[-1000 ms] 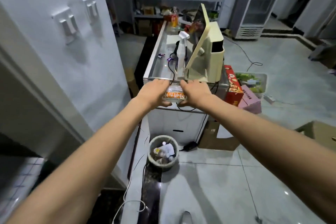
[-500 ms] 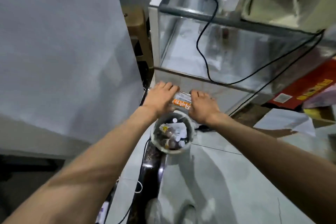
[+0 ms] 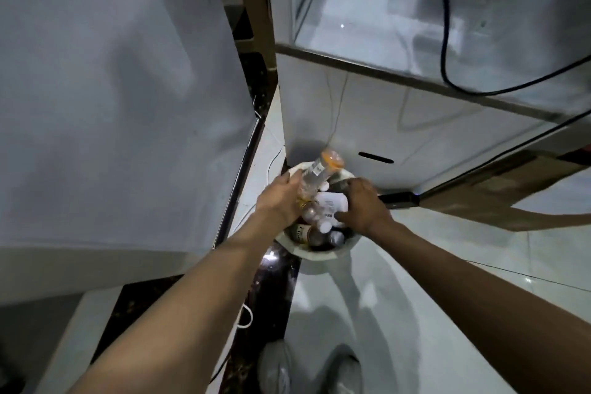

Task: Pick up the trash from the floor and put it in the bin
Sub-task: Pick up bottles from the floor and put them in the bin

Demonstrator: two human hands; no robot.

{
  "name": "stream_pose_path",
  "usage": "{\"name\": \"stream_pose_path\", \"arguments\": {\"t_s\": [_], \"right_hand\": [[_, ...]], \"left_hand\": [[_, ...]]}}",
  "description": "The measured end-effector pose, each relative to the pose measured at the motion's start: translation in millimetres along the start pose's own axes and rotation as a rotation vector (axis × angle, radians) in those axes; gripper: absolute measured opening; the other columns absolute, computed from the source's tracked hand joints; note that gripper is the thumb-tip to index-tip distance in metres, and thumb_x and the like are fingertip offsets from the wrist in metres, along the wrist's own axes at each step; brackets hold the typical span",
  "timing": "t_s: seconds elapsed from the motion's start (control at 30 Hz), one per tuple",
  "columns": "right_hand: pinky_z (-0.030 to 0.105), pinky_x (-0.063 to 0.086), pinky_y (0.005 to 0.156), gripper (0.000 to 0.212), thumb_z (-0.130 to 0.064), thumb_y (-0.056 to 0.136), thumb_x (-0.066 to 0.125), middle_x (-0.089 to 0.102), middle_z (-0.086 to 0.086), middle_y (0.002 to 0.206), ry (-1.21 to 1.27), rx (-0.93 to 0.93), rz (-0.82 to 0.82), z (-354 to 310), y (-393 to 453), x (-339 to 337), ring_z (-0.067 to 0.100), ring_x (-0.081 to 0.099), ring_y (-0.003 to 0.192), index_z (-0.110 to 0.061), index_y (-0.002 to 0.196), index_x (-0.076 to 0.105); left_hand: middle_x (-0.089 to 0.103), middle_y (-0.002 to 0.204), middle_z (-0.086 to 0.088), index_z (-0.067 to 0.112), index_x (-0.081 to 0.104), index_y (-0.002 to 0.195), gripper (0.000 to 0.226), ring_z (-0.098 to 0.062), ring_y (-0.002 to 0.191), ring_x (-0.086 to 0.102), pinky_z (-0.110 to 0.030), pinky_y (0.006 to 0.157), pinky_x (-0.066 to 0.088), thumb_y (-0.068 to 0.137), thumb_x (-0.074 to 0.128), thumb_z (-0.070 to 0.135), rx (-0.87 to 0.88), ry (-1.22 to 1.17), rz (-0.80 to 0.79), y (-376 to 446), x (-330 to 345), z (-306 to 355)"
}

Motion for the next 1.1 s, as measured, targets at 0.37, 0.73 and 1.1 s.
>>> {"name": "stream_pose_path", "arguments": {"t_s": [0.37,0.73,1.1], "right_hand": [[0.032,0.045,0.089,0.038,-0.033,0.086,0.064,0.056,0.008,0.124,0.075,-0.074,-0.007,-58,-20,-112,0.025,0.054,0.112,-0.016,0.119,0.056],[0.032,0.047,0.094,0.039,-0.033,0.087,0.06,0.061,0.006,0.126,-0.082,-0.151,-0.029,-122,-119,-245,0.025,0.057,0.116,-0.02,0.124,0.056],[0.036,0.053,0.091,0.032,-0.034,0.086,0.054,0.067,0.007,0.116,-0.22,-0.149,-0.001,-152,-325,-394,0.028,0.063,0.108,-0.02,0.109,0.07]], "left_hand": [[0.056,0.136,-0.007,0.031,0.041,0.144,0.056,-0.029,0.122,0.054,-0.038,0.097,0.047,0.09,0.055,0.023,0.017,0.013,0.137,-18,-111,22],[0.058,0.133,-0.005,0.032,0.043,0.142,0.054,-0.028,0.121,0.054,-0.038,0.091,0.047,0.09,0.05,0.019,0.064,0.1,0.247,-126,-244,85],[0.066,0.119,0.0,0.034,0.064,0.118,0.03,-0.022,0.108,0.062,-0.033,0.085,0.051,0.092,0.049,0.031,0.178,0.296,0.335,-318,-376,203]]}}
Point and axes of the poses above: each hand's wrist, its own y-axis towards the middle knuckle, its own x-axis out of the palm, z = x × y, the point moved 3 cm from there along y, towards the middle knuckle
